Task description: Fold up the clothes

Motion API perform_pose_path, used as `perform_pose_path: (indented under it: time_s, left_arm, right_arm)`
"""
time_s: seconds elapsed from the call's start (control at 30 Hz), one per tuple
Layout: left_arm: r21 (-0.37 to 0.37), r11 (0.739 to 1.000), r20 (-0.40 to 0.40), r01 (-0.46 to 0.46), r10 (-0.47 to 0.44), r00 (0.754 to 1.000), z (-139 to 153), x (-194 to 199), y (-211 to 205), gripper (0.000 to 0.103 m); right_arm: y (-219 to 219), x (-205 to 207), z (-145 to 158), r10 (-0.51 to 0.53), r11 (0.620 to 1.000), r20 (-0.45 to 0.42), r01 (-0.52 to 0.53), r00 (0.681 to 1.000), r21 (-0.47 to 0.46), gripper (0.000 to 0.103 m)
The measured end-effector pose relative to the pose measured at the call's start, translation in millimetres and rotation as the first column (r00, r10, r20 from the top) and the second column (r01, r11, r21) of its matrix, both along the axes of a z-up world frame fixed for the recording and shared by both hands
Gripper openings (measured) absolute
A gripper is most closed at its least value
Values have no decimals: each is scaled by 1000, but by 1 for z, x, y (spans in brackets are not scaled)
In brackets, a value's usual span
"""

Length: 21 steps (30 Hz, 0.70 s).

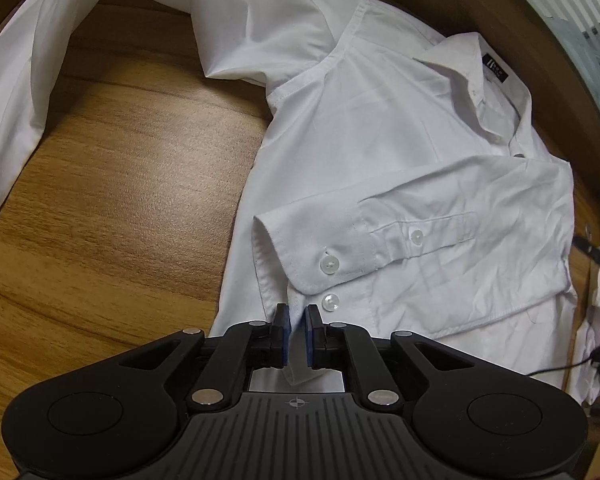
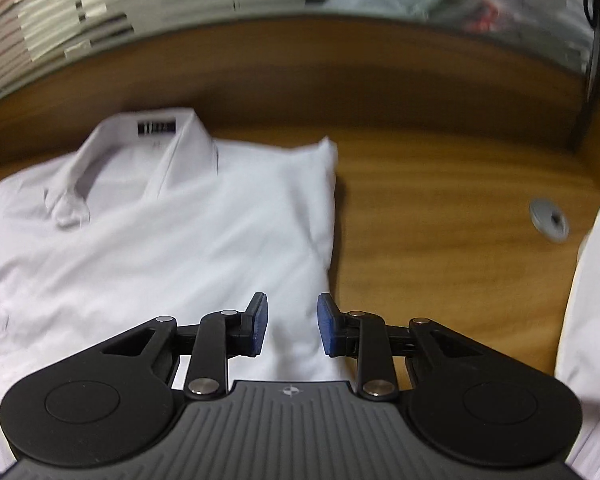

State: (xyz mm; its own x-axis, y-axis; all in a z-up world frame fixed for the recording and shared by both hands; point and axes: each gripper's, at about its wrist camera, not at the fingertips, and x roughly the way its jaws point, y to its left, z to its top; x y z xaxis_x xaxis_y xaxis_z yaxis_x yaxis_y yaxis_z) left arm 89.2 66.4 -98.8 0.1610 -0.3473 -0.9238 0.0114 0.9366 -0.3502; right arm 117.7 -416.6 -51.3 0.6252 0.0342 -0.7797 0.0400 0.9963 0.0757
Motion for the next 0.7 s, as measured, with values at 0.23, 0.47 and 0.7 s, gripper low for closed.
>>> perform_pose_path:
  time_s: [0.23,0.47,0.7]
  left_arm:
    - [-27,1000,-9,-14,14,1000,-2,2,5,12]
    - [-50,998,0,-48,48,999,0,-1,12,12]
    - [-42,992,90,-117,120,989,25,-15,41,49]
  right_arm:
    - [0,52,-19,-5,1000,-4,5,1000,-3,32]
    - [7,67,-37,-2,999,-30,0,1000,-48,32]
    - [21,55,-2,-17,1000,-31,17,999,-15,34]
